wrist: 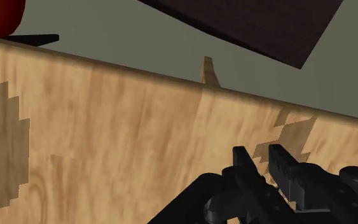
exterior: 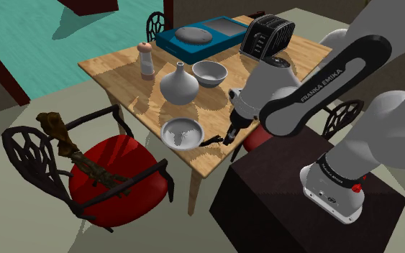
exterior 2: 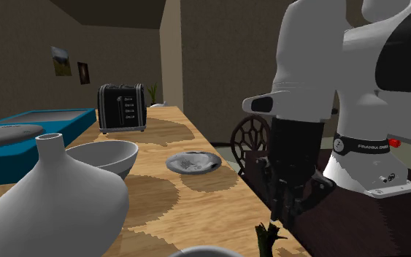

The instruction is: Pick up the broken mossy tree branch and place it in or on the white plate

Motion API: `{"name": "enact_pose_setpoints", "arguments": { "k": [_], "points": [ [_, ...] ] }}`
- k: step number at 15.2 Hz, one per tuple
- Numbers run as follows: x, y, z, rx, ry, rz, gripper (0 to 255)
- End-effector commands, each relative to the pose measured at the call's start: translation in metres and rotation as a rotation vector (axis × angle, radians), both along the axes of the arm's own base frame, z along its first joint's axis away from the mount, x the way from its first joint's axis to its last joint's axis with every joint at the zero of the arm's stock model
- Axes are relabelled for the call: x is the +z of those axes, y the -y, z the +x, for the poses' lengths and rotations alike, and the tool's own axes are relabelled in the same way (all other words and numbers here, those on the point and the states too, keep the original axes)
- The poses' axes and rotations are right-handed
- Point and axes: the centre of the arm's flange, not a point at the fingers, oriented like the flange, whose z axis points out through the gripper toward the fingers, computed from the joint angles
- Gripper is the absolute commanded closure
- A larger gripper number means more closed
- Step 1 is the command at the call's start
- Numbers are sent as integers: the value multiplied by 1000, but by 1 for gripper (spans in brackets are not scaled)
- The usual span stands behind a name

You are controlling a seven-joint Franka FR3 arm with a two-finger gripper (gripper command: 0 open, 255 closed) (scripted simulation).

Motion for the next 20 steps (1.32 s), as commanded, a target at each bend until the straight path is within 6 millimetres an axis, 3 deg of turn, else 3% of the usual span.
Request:
{"name": "enact_pose_setpoints", "arguments": {
  "k": [1, 4, 5, 6, 11, 20],
  "points": [
    [10, 0, -1, 0, -1, 0, 255],
    [26, 0, -1, 0, -1, 0, 255],
    [20, -1, -2, 0, 0, 0, 255],
    [20, -1, -2, 0, 0, 0, 0],
    [20, -11, 109, 163, -289, -17, 0],
    [-19, -15, 101, 163, -289, -17, 0]
  ]
}}
